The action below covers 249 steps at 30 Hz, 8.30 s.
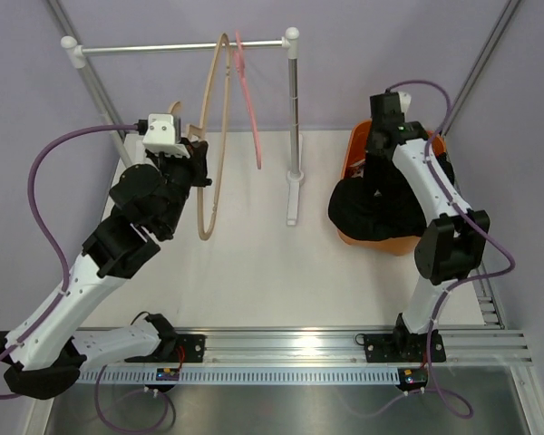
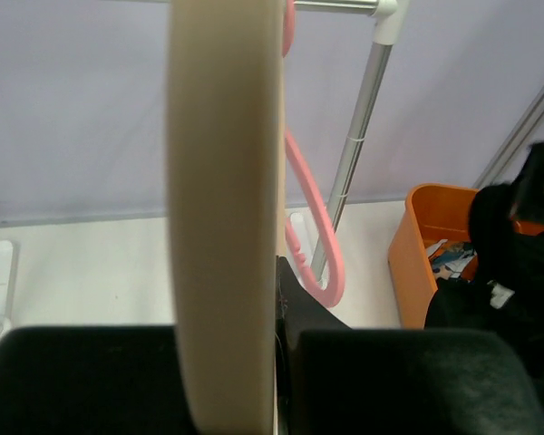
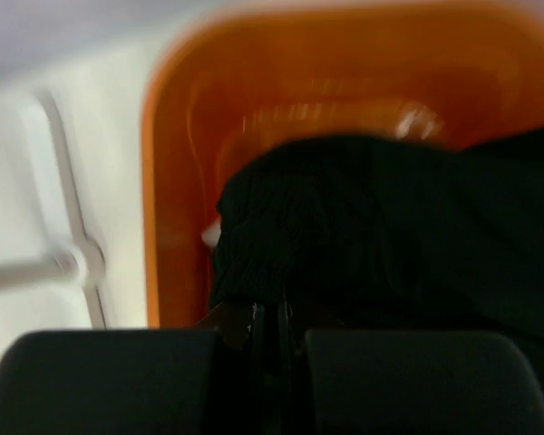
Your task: Remove the shorts from the hanger
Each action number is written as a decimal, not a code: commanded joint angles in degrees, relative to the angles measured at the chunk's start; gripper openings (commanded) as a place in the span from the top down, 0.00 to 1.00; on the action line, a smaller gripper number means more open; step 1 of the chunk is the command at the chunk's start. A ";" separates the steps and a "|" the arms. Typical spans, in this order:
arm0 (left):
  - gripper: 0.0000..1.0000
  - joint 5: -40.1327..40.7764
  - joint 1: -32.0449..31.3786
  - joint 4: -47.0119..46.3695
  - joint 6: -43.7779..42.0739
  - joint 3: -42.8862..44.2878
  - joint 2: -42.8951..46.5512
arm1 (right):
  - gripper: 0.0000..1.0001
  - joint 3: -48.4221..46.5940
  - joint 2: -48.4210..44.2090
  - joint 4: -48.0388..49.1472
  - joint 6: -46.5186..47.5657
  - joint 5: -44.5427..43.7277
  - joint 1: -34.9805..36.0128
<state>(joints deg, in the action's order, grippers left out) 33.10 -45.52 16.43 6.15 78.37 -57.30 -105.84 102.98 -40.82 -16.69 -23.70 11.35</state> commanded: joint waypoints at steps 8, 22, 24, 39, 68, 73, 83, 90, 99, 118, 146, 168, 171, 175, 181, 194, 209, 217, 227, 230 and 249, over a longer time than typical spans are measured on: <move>1.00 2.94 4.90 9.32 8.35 0.73 -0.18 | 0.98 23.47 -2.71 8.11 -10.55 18.68 -0.02; 1.00 -13.58 17.30 20.04 10.20 9.17 -5.28 | 0.94 27.96 8.03 14.45 -19.43 27.75 -0.10; 1.00 -16.47 19.76 21.10 10.19 10.22 -6.68 | 0.90 27.80 7.85 15.42 -19.79 28.36 -0.10; 1.00 -37.85 33.30 21.19 6.59 35.16 -30.14 | 0.30 32.98 -5.41 19.81 -14.78 24.15 -0.10; 1.00 -38.91 35.32 14.34 4.04 45.38 -45.44 | 0.25 36.14 -23.17 19.11 -11.44 23.44 -0.19; 1.00 -37.76 35.32 15.30 4.48 48.36 -47.81 | 0.25 36.85 -23.79 19.46 -11.44 25.01 -0.11; 1.00 -35.65 35.41 12.41 4.57 48.55 -49.84 | 0.26 37.81 -24.40 19.81 -11.26 25.37 -0.11; 0.87 -35.39 35.41 10.83 4.48 46.63 -48.97 | 0.26 37.90 -26.94 16.48 -11.00 18.36 -0.19; 0.66 -35.39 35.41 7.66 4.75 41.52 -44.40 | 0.16 38.08 -34.94 8.58 -10.03 -0.10 -0.11; 0.44 -36.62 35.41 7.21 6.59 38.53 -39.29 | 0.09 43.26 -45.32 -2.07 -11.70 -4.07 -4.41; 0.39 -28.89 35.41 8.45 7.12 22.45 -25.77 | 1.00 32.13 -22.74 8.74 -11.70 7.53 -5.55; 0.38 -30.29 35.41 8.36 7.38 16.03 -18.73 | 1.00 -14.65 -3.23 -5.32 -12.57 12.10 -9.68; 0.38 -30.38 35.41 8.10 7.21 15.24 -18.29 | 1.00 -15.27 -2.61 -6.64 -13.11 11.93 -10.91; 0.38 -30.73 35.41 7.92 7.56 14.62 -18.11 | 1.00 -5.12 -4.71 -3.67 -13.72 12.01 -10.92; 0.33 -30.73 35.41 8.45 7.56 13.48 -16.80 | 0.79 11.26 -7.70 5.38 -13.46 18.95 -10.92; 0.22 -29.94 35.41 9.33 8.79 6.98 -9.94 | 0.35 18.92 -11.84 1.54 -11.26 6.15 -10.92; 0.21 -32.66 35.32 12.31 7.03 4.60 -3.70 | 0.44 -1.21 20.15 -11.31 -12.24 14.73 -9.69; 0.20 -32.75 35.32 14.60 6.86 5.22 -2.38 | 0.40 7.13 18.32 -4.46 -12.05 14.83 -3.62; 0.01 -31.35 35.32 17.40 7.03 2.14 2.27 | 0.00 11.63 -3.12 -3.04 -10.47 7.89 -3.71; 0.01 -30.99 35.32 17.68 7.55 0.65 4.21 | 0.00 12.58 -10.67 -2.25 -9.33 8.40 -3.71; 0.01 -40.40 35.32 15.74 8.79 -10.51 18.27 | 0.00 31.48 -49.34 4.61 -4.67 19.93 -3.71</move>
<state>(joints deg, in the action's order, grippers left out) -4.19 -10.39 34.46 14.44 69.01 -40.97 -75.40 61.69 -39.35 -22.63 -4.78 7.40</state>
